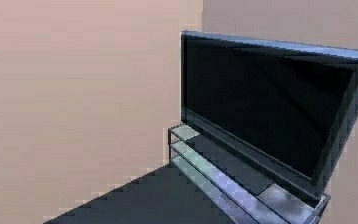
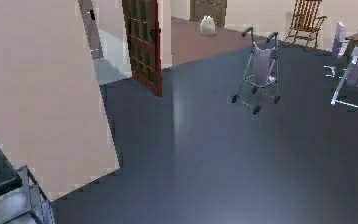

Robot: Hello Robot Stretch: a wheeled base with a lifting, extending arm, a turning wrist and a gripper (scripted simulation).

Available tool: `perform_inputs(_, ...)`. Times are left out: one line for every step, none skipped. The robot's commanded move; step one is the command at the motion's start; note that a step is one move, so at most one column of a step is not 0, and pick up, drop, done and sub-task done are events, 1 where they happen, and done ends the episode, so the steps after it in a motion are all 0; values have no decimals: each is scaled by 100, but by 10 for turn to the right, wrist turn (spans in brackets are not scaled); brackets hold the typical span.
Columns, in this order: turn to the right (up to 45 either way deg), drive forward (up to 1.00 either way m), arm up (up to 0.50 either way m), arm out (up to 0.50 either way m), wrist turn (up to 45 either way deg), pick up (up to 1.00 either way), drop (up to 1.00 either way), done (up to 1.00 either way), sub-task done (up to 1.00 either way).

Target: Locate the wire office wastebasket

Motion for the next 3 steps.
perform_inputs(450, 0, 0, 0, 0, 0, 0, 0, 0)
perform_inputs(450, 0, 0, 0, 0, 0, 0, 0, 0)
perform_inputs(330, 0, 0, 0, 0, 0, 0, 0, 0)
